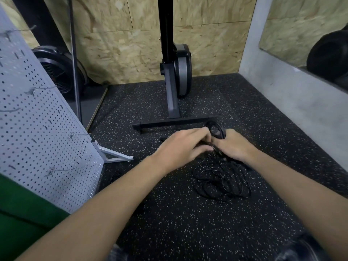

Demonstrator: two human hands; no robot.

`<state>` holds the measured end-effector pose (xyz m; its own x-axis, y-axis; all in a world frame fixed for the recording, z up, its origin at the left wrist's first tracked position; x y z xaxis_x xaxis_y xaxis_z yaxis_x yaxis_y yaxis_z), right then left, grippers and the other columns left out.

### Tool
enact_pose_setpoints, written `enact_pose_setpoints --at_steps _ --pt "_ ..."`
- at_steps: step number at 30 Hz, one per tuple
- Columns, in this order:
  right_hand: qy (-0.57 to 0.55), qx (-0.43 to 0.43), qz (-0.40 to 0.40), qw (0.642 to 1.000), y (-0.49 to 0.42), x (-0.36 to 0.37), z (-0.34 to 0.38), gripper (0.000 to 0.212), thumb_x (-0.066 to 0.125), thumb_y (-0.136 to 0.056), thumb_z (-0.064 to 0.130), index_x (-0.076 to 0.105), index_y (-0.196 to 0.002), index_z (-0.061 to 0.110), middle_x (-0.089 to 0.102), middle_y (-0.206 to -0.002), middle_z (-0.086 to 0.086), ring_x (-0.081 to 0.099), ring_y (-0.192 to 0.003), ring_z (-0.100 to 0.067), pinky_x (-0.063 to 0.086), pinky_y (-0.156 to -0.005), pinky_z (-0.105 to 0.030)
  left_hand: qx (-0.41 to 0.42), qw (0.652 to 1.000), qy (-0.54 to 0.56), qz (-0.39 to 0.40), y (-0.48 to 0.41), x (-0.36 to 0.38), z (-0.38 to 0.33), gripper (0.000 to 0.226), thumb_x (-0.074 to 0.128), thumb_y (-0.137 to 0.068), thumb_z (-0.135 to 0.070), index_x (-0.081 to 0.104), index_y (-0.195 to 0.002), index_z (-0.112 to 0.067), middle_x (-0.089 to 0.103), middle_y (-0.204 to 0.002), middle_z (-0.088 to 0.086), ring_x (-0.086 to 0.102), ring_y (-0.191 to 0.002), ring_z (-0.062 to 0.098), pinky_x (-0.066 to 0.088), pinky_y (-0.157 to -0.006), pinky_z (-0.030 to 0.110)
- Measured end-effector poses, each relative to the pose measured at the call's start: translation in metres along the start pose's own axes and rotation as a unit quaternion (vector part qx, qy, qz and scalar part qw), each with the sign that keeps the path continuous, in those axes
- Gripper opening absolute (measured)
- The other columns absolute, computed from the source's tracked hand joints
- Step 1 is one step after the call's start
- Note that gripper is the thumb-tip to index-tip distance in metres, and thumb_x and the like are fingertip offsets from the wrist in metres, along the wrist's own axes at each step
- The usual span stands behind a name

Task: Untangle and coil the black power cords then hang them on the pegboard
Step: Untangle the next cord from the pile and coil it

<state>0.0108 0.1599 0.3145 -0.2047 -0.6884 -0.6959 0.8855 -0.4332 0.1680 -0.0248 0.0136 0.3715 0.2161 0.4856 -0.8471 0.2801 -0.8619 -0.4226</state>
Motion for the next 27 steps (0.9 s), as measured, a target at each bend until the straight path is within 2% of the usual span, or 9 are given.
enact_pose_setpoints --at_steps 3,6,12,14,16,18,19,23,27 --pt "0.033 -0.009 0.058 0.998 0.006 0.012 0.011 0.054 0.048 -0.100 0.066 0.060 -0.074 0.020 0.067 -0.065 -0.003 0.062 -0.055 -0.020 0.049 -0.059 -0.032 0.020 0.998 -0.046 -0.049 0.000 -0.018 -0.001 0.030 0.068 -0.096 -0.049 0.064 -0.099 -0.020 0.065 -0.090 -0.011 0.056 -0.075 0.008 0.054 -0.064 0.036" --pt "0.033 -0.017 0.110 0.993 0.015 0.019 0.019 0.080 0.024 -0.096 0.081 0.058 -0.069 0.014 0.062 -0.057 0.001 0.052 -0.044 -0.013 0.042 -0.052 -0.026 0.016 0.996 -0.029 -0.079 0.000 -0.030 0.006 0.027 0.073 -0.093 -0.048 0.068 -0.094 -0.021 0.067 -0.087 -0.012 0.063 -0.078 0.009 0.056 -0.067 0.038" --pt "-0.112 0.008 0.266 0.957 0.038 0.053 0.026 0.107 0.002 -0.073 0.099 0.065 -0.090 0.014 0.055 -0.066 -0.002 0.037 -0.048 -0.011 0.032 -0.043 -0.024 -0.046 0.993 0.084 -0.062 -0.004 -0.044 0.024 0.024 0.085 -0.084 -0.039 0.074 -0.085 -0.019 0.071 -0.080 -0.011 0.067 -0.078 0.008 0.055 -0.072 0.031" --pt "-0.136 -0.002 0.316 0.939 0.048 0.058 0.034 0.103 0.011 -0.076 0.100 0.063 -0.094 0.014 0.053 -0.069 -0.002 0.034 -0.050 -0.011 0.031 -0.044 -0.022 -0.080 0.988 0.126 -0.049 -0.004 -0.047 0.030 0.018 0.087 -0.083 -0.032 0.077 -0.083 -0.017 0.073 -0.078 -0.010 0.068 -0.076 0.007 0.053 -0.072 0.023" --pt "-0.083 -0.050 0.336 0.937 0.053 0.057 0.044 0.079 0.041 -0.084 0.092 0.060 -0.091 0.016 0.052 -0.072 -0.004 0.035 -0.053 -0.012 0.032 -0.047 -0.022 -0.112 0.983 0.145 -0.024 -0.002 -0.046 0.040 0.015 0.088 -0.082 -0.032 0.079 -0.083 -0.020 0.074 -0.077 -0.011 0.069 -0.077 0.006 0.052 -0.074 0.020" --pt "0.001 -0.115 0.340 0.933 0.057 0.059 0.054 0.049 0.070 -0.087 0.066 0.059 -0.079 0.019 0.051 -0.067 -0.002 0.040 -0.054 -0.016 0.035 -0.050 -0.027 -0.150 0.975 0.166 -0.002 0.005 -0.043 0.054 0.018 0.089 -0.080 -0.039 0.080 -0.082 -0.024 0.076 -0.079 -0.011 0.070 -0.078 0.005 0.055 -0.075 0.026" --pt "0.039 -0.138 0.338 0.930 0.059 0.062 0.058 0.040 0.076 -0.088 0.053 0.059 -0.074 0.020 0.051 -0.065 -0.001 0.043 -0.055 -0.018 0.036 -0.053 -0.029 -0.162 0.971 0.176 0.006 0.008 -0.041 0.060 0.018 0.089 -0.079 -0.040 0.080 -0.082 -0.025 0.076 -0.079 -0.011 0.070 -0.078 0.007 0.056 -0.076 0.028" --pt "0.096 -0.176 0.305 0.931 0.059 0.066 0.066 0.028 0.080 -0.088 0.042 0.063 -0.073 0.025 0.060 -0.068 0.014 0.055 -0.064 -0.006 0.044 -0.067 -0.028 -0.182 0.962 0.198 0.040 0.014 -0.024 0.066 0.019 0.089 -0.079 -0.040 0.080 -0.079 -0.024 0.076 -0.078 -0.010 0.069 -0.076 0.006 0.055 -0.074 0.026" --pt "0.093 -0.183 0.262 0.943 0.049 0.061 0.062 0.032 0.084 -0.084 0.041 0.063 -0.075 0.019 0.064 -0.072 0.005 0.059 -0.067 -0.013 0.048 -0.071 -0.040 -0.221 0.945 0.236 0.053 0.022 -0.002 0.084 0.026 0.087 -0.080 -0.042 0.076 -0.076 -0.018 0.077 -0.078 -0.003 0.074 -0.080 0.020 0.062 -0.080 0.044"
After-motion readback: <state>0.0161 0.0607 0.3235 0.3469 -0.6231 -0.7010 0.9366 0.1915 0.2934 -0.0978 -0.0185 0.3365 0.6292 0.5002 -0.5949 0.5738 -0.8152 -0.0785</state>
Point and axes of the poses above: each hand's wrist, its own y-axis away from the middle knuckle, its own x-axis out of the palm, z = x × y, the point moved 9 cm from there along -y, towards the middle knuckle
